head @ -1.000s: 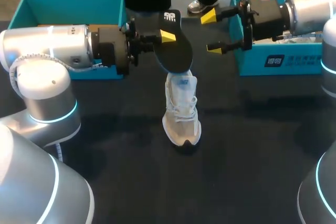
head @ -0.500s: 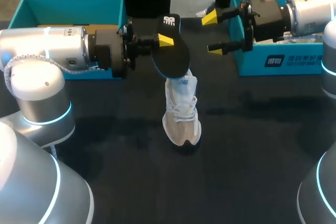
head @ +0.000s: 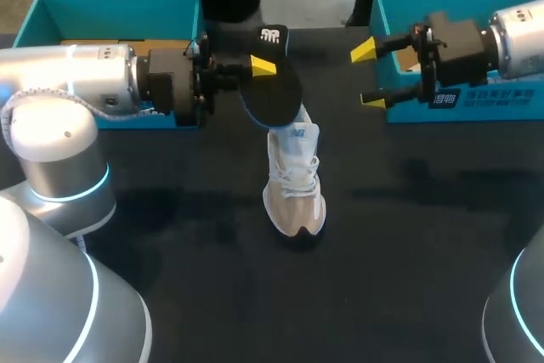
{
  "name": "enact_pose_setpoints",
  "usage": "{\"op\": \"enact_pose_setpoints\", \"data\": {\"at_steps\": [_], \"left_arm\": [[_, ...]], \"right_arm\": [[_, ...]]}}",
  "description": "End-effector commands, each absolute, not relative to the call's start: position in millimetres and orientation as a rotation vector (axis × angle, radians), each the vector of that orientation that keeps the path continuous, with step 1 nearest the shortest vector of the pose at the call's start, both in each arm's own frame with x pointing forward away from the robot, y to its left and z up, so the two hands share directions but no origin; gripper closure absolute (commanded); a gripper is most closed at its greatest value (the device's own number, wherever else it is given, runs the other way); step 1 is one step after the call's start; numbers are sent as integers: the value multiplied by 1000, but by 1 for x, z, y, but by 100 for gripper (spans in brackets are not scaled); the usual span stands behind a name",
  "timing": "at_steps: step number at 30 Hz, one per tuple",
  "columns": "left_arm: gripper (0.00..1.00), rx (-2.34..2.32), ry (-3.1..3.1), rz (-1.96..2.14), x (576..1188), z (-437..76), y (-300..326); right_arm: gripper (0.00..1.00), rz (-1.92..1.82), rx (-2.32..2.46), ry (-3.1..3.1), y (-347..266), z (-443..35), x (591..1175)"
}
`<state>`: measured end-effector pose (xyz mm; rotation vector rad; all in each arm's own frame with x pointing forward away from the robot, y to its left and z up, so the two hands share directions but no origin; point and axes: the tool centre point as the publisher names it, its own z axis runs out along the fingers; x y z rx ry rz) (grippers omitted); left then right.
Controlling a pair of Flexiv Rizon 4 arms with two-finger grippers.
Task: Take the shoe out of the shoebox, open the shoe tongue, remove and reinsert the insole, then place the shoe into the shoebox
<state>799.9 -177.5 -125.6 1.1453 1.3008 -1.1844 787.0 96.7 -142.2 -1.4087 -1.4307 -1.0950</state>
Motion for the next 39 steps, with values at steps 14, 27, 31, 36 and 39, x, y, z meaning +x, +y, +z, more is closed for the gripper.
{"op": "enact_pose_setpoints", "data": {"at_steps": [14, 27, 31, 36, 39], "left_arm": [[100, 1171, 1302, -1178, 800, -124, -176], [100, 1171, 1302, -1178, 800, -124, -176], [100, 1171, 1302, -1178, 800, -124, -176], [100, 1171, 1302, -1178, 800, -124, -176], [100, 1171, 1302, -1178, 800, -124, -176]], "right_arm": [[0, -1102, -1406, -1436, 97, -139, 784], [0, -1102, -1406, -1436, 97, -139, 784], [0, -1102, -1406, -1436, 97, -139, 784], [0, -1102, -1406, -1436, 97, -139, 784], [0, -1102, -1406, -1436, 97, -139, 784]]}}
